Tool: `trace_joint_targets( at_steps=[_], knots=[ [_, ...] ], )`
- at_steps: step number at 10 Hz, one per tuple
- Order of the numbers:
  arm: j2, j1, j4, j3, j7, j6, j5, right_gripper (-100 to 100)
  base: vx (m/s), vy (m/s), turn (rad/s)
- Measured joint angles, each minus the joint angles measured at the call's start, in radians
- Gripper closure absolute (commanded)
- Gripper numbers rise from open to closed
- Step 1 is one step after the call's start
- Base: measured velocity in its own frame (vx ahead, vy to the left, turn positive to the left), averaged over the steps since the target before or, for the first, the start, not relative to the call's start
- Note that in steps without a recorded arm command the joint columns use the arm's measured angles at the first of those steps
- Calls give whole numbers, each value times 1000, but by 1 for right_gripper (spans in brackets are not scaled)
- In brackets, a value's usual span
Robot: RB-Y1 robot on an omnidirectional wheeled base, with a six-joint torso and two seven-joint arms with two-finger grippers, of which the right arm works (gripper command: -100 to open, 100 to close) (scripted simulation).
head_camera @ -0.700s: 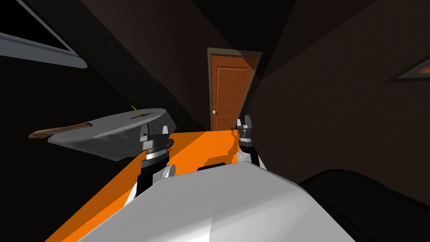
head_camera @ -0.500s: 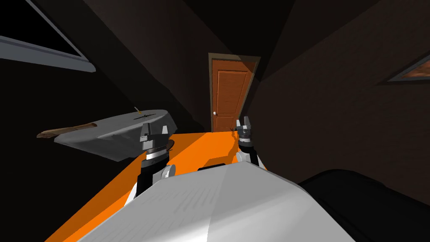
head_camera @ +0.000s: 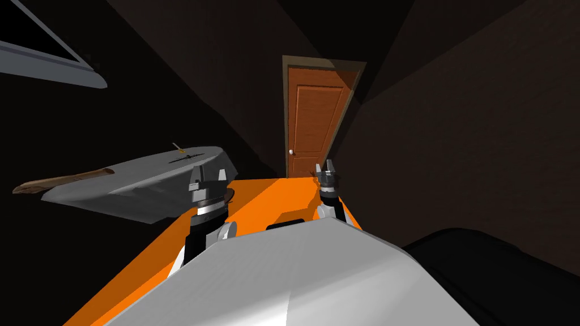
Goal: Pull the door open
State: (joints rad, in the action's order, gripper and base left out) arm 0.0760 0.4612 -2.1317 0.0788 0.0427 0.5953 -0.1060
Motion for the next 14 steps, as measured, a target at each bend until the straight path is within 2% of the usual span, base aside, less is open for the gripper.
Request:
trace_joint_targets(
  at_steps=[6, 14],
  knots=[
    [29, -14, 90, 14, 111, 25, -42, -100, 96, 17, 21],
    [62, -47, 219, 32, 262, 51, -100, -100, 97, 17, 23]
  ],
)
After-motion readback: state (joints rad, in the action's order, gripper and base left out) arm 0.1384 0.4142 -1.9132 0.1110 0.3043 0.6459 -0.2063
